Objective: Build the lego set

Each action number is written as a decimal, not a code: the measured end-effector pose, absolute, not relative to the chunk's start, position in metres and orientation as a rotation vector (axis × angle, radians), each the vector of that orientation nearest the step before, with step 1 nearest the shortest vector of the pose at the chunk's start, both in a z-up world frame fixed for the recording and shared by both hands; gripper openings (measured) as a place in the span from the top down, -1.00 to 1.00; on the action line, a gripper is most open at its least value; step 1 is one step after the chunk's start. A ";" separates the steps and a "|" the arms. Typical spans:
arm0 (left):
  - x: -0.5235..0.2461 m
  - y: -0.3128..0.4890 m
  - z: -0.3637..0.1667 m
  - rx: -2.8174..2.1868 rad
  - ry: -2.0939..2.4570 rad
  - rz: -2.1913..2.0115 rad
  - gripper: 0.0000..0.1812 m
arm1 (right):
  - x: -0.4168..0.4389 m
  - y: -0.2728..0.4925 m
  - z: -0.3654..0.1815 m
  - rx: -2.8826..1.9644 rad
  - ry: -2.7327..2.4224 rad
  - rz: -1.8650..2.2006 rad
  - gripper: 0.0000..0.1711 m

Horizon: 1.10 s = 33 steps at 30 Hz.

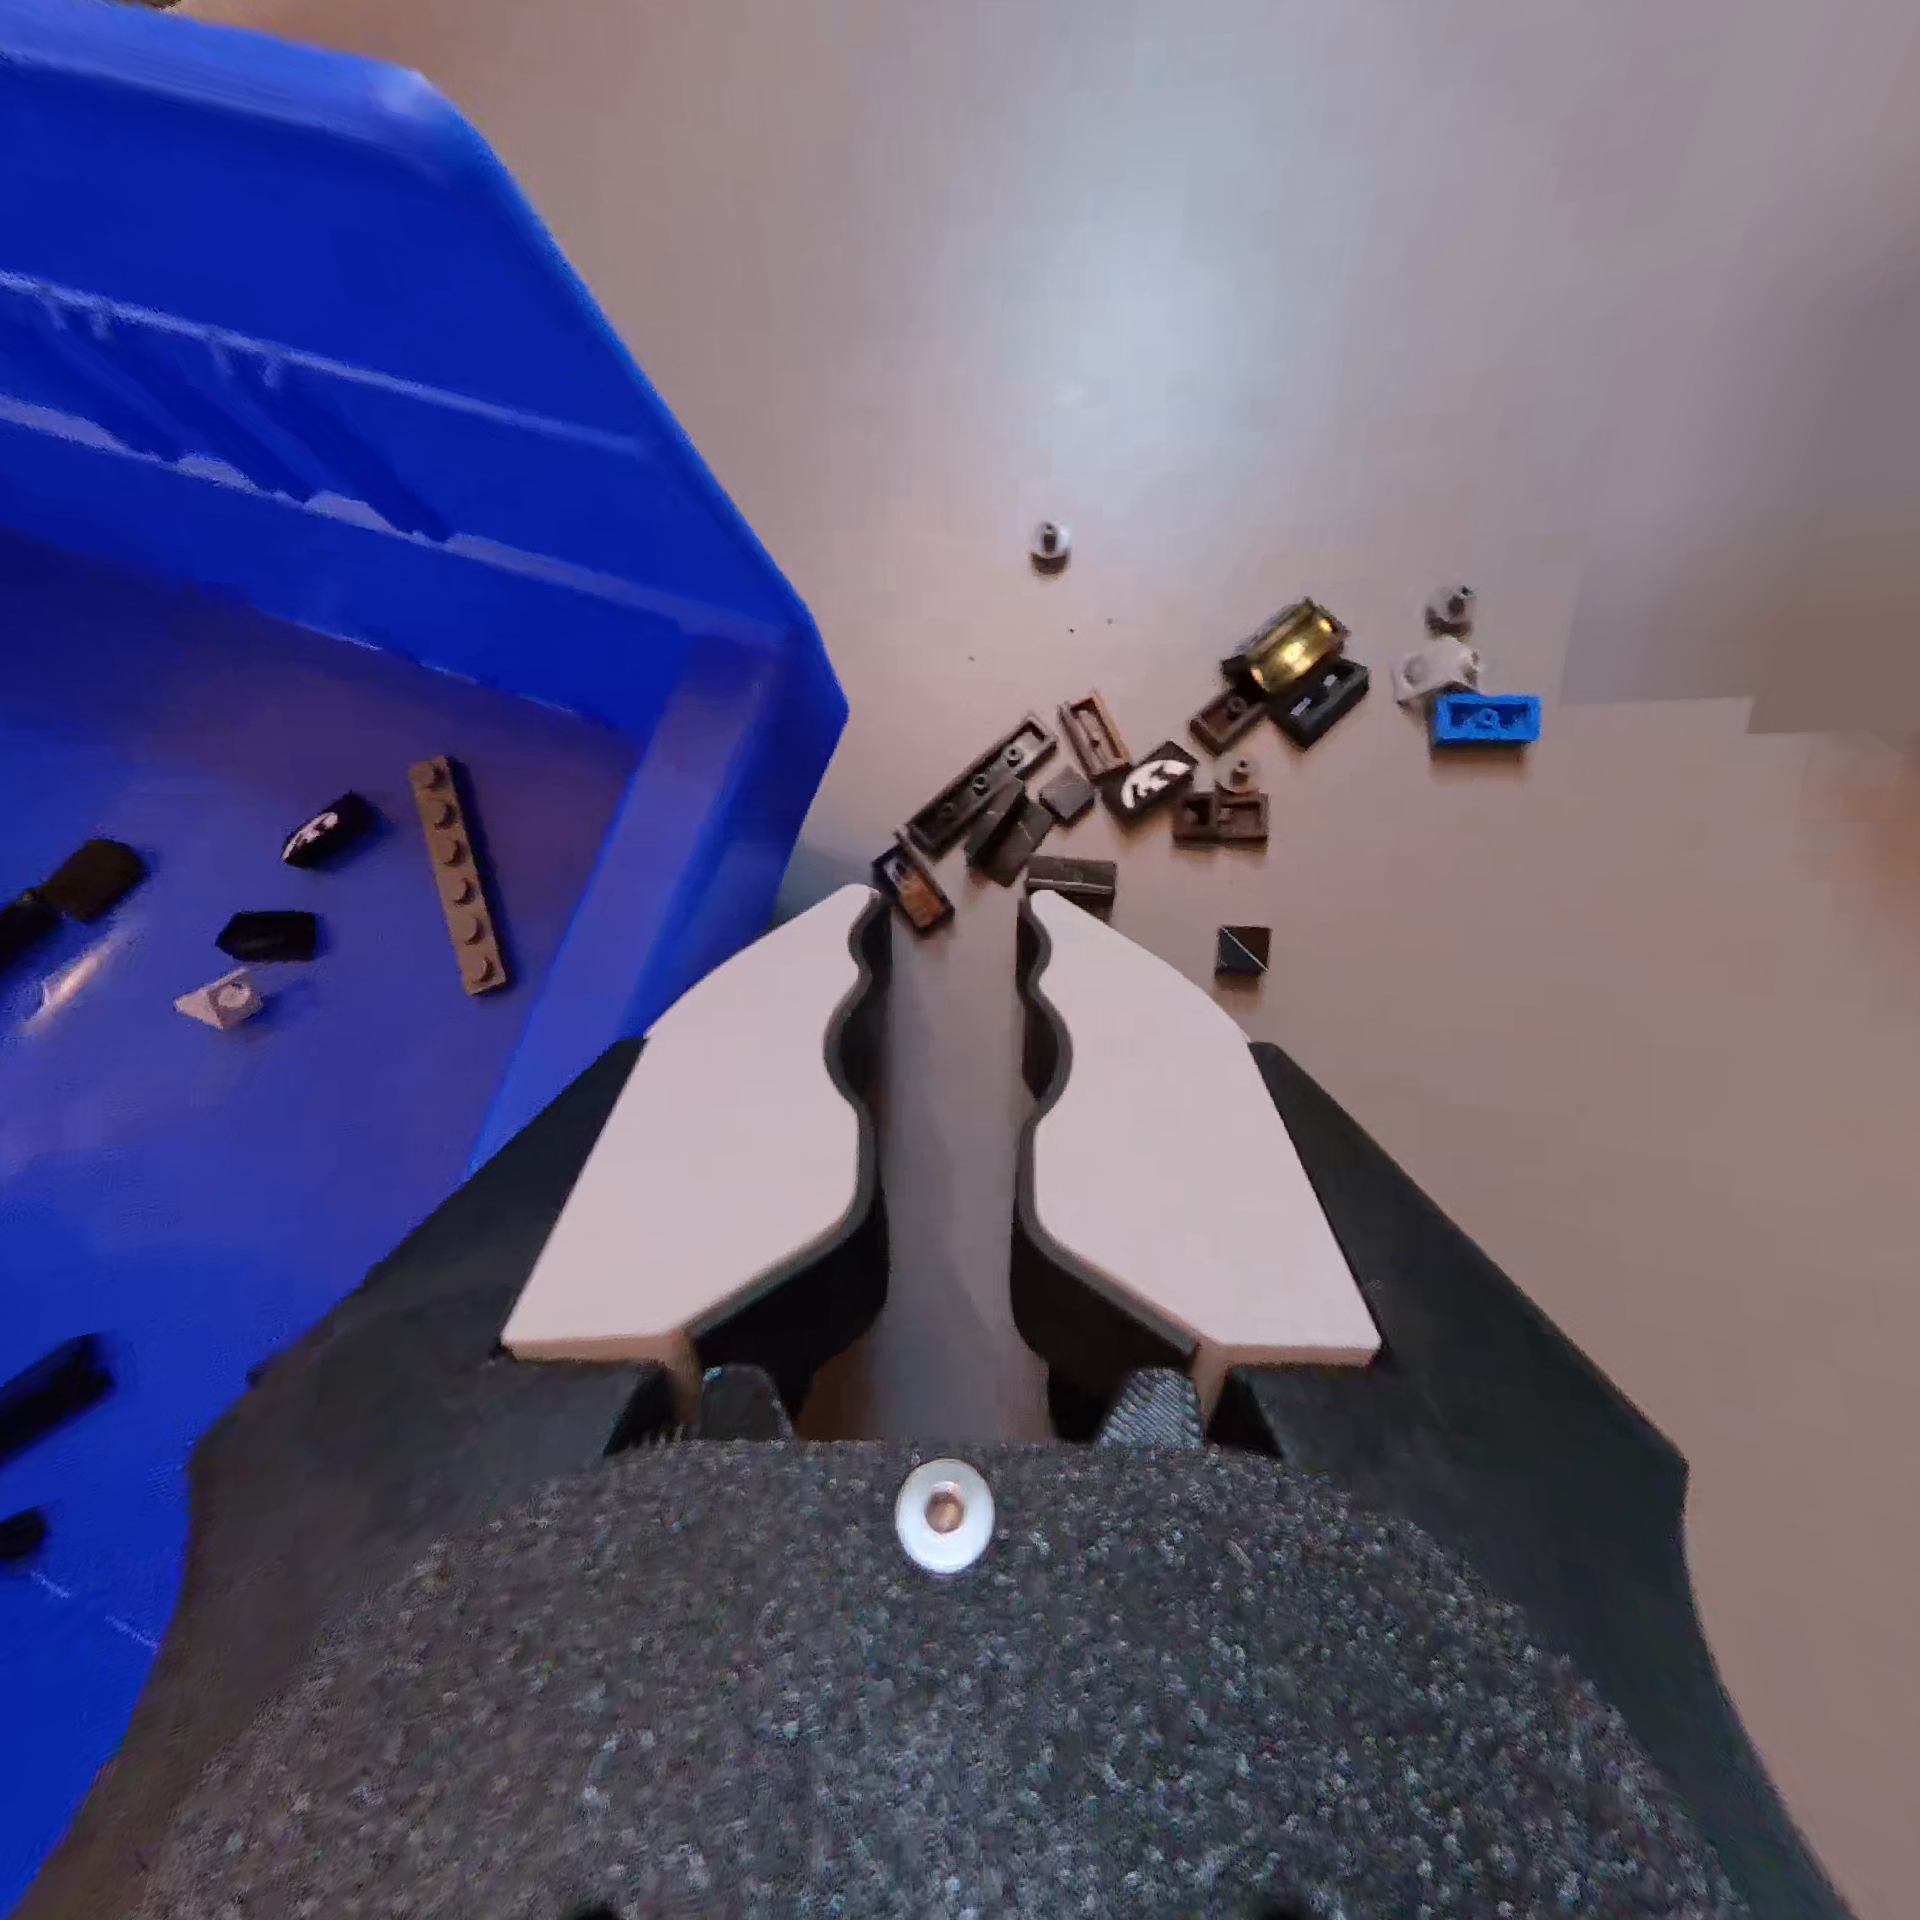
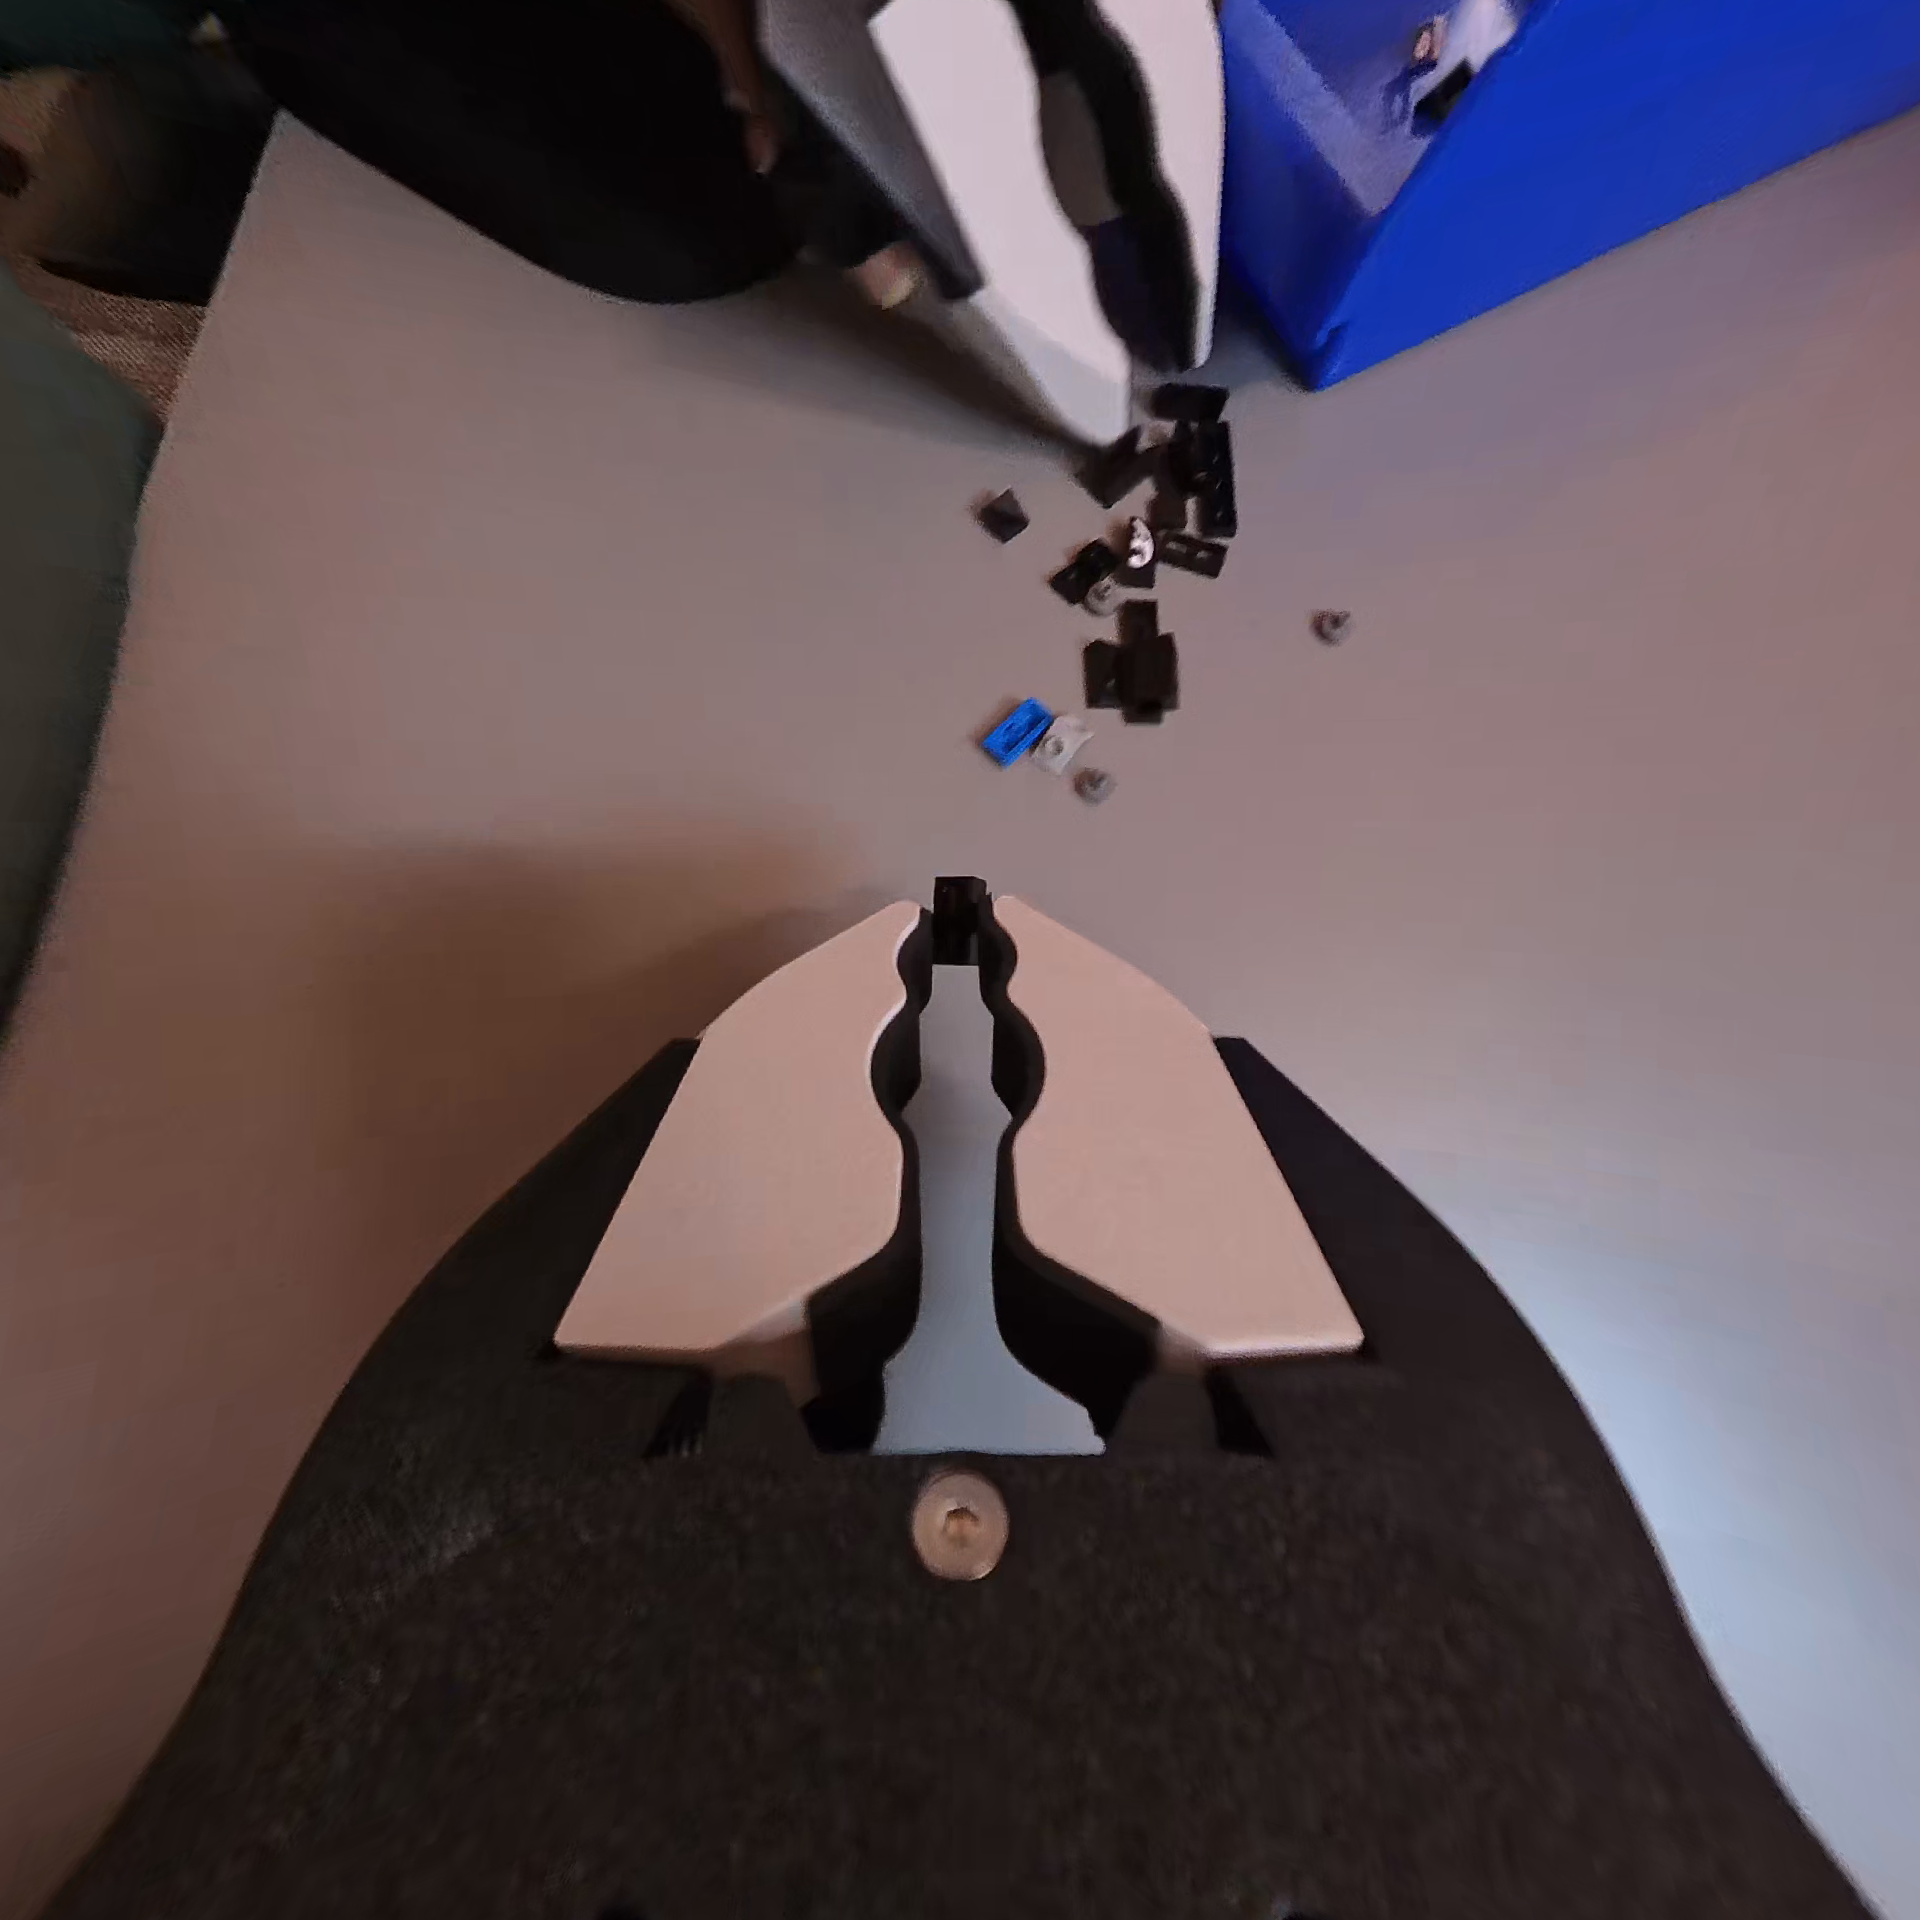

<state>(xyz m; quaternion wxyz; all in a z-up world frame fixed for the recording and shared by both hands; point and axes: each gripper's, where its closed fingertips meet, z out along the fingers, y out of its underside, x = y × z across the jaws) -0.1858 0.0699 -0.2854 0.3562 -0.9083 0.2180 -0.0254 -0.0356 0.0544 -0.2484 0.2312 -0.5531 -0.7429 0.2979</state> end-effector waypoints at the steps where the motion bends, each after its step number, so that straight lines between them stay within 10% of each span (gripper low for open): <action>1: -0.188 0.071 -0.286 -2.348 0.543 -0.059 0.78 | -0.029 0.051 -0.248 -1.521 -2.035 0.822 0.91; 18: -0.216 0.085 -0.199 -2.088 0.418 0.032 0.97 | 0.023 0.042 -0.230 -1.541 -1.820 0.871 0.91; 23: -0.247 0.080 -0.234 -2.324 0.420 0.058 0.28 | 0.020 0.042 -0.228 -1.536 -1.798 0.881 0.91; 33: -0.257 0.065 -0.274 -2.431 0.731 0.319 0.49 | -0.022 0.029 -0.214 -1.451 -1.832 0.915 0.91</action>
